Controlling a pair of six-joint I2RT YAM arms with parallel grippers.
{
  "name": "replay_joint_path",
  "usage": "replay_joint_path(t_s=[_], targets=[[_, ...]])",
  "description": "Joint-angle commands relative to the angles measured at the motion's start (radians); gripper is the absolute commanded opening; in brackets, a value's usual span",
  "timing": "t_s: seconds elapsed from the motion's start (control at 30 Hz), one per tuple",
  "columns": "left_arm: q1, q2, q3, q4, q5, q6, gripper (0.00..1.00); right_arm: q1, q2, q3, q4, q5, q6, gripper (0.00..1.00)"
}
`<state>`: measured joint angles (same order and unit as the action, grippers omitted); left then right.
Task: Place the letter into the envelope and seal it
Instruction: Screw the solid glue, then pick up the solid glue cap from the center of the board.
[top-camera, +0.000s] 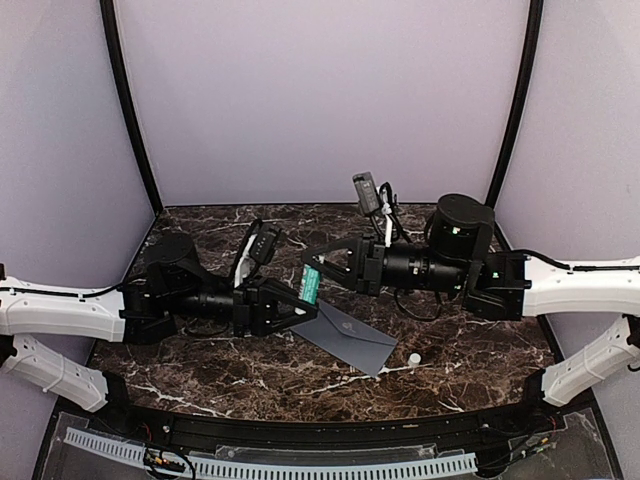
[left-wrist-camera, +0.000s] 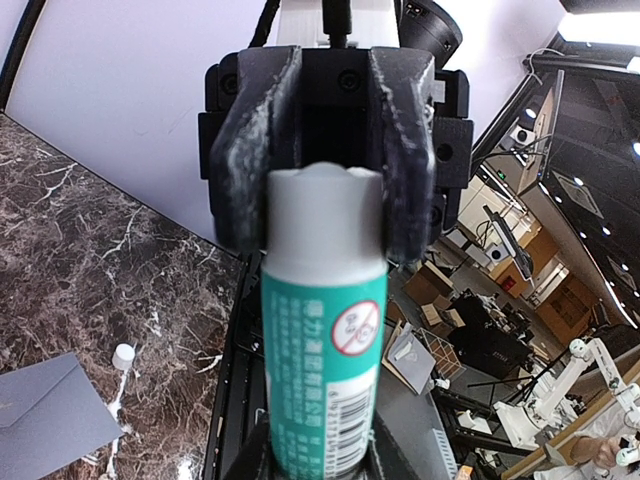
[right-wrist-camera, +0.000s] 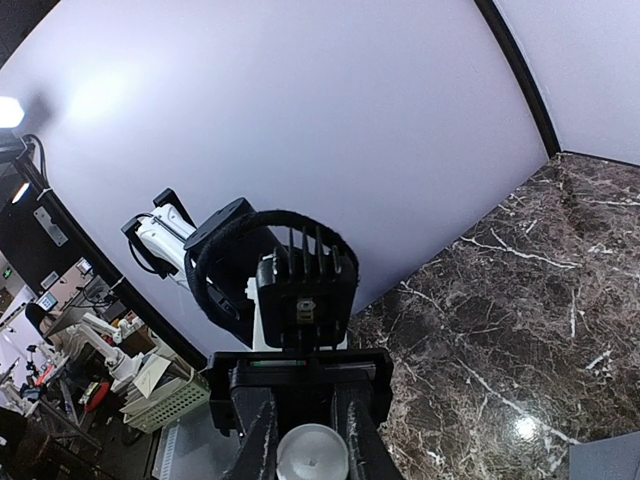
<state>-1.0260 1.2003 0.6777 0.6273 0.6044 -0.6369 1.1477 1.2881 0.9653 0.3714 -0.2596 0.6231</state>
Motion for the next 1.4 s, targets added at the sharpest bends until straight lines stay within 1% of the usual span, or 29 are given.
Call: replay_joint_path(t_s=[0.0,0.1,0.2,0.27,0.4,0.43,0.63,0.77,0.87,0.93,1.03,1.07,1.13,1.23,1.27,1.3,1.33,1.37], targets=[[0.0,-0.024,-0.006,0.045,-0.029,-0.01,0.2,0.005,-0.009,-0.008,0.019,0.004,-0.002,0.07],[0.0,-0.025,-0.007,0.048,-0.034,-0.013,0.22,0.006,-0.009,-0.008,0.017,0.004,-0.003,0.07],[0.0,-0.026,-0.007,0.048,-0.039,-0.014,0.29,0.004,-0.007,-0.008,0.013,0.002,-0.005,0.07],[0.0,-0.028,-0.007,0.049,-0.041,-0.014,0.32,0.005,-0.007,-0.007,0.011,0.0,-0.005,0.07],[0.0,-0.03,-0.007,0.051,-0.046,-0.014,0.34,0.004,-0.004,-0.005,0.01,-0.002,-0.005,0.07],[0.0,-0.03,-0.007,0.053,-0.044,-0.014,0.33,0.004,-0.005,-0.004,0.011,-0.001,-0.005,0.07],[0.0,-0.023,-0.006,0.048,-0.037,-0.016,0.16,0.004,-0.007,-0.004,0.011,0.002,-0.005,0.07],[0.0,-0.027,-0.007,0.037,-0.032,-0.016,0.08,0.004,-0.006,-0.005,0.005,0.009,-0.007,0.08],[0.001,-0.035,-0.001,0.013,-0.044,-0.01,0.05,0.005,-0.01,-0.008,-0.005,0.023,-0.009,0.16],[0.004,-0.04,0.007,-0.03,-0.055,-0.003,0.03,0.004,-0.016,-0.008,-0.021,0.036,-0.016,0.25],[0.02,-0.047,0.019,-0.075,-0.039,0.005,0.01,0.003,-0.031,-0.005,-0.076,0.074,-0.034,0.48],[0.034,-0.048,0.024,-0.099,-0.029,0.006,0.01,0.003,-0.042,-0.003,-0.104,0.095,-0.044,0.57],[0.066,-0.054,0.033,-0.139,0.008,0.012,0.0,-0.003,-0.071,-0.006,-0.167,0.144,-0.057,0.67],[0.132,-0.066,0.067,-0.254,0.073,0.074,0.0,-0.018,-0.133,-0.024,-0.276,0.235,-0.06,0.77],[0.146,-0.064,0.091,-0.326,0.085,0.093,0.0,-0.024,-0.156,-0.033,-0.321,0.281,-0.052,0.79],[0.174,-0.06,0.105,-0.362,0.111,0.139,0.0,-0.029,-0.178,-0.039,-0.377,0.329,-0.036,0.8],[0.187,-0.05,0.134,-0.432,0.123,0.162,0.0,-0.037,-0.198,-0.047,-0.438,0.383,-0.019,0.8],[0.215,-0.042,0.148,-0.465,0.148,0.219,0.0,-0.042,-0.213,-0.054,-0.506,0.452,0.001,0.79]])
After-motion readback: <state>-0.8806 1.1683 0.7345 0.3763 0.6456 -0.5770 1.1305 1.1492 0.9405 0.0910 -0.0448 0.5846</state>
